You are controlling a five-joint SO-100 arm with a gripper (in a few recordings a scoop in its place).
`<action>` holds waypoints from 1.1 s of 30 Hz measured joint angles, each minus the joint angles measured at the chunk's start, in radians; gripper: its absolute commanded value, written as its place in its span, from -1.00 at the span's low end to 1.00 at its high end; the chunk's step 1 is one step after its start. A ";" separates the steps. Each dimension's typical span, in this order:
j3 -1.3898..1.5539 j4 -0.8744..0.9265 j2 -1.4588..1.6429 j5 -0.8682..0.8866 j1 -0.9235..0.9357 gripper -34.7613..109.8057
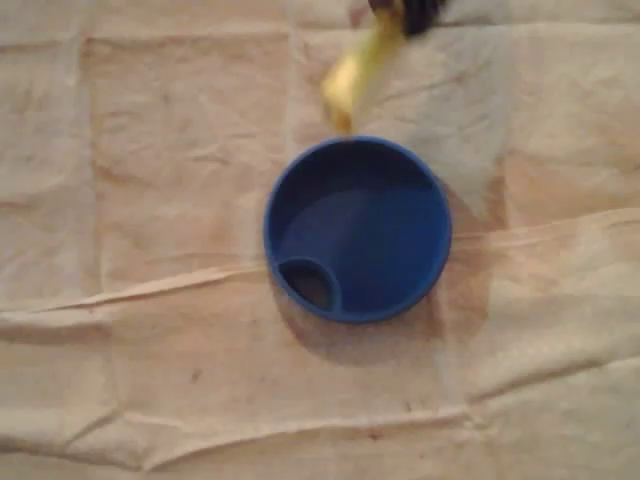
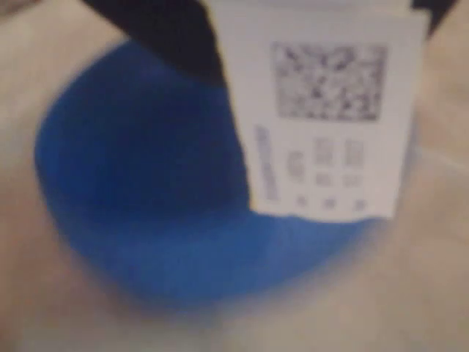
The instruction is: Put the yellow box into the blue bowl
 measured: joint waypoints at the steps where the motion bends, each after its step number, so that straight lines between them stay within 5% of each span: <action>1: -0.031 0.003 -0.031 0.012 0.000 -0.52; 17: -0.686 0.091 -0.548 0.040 -0.002 -0.52; 33: -0.752 0.092 -0.600 0.040 -0.002 -0.28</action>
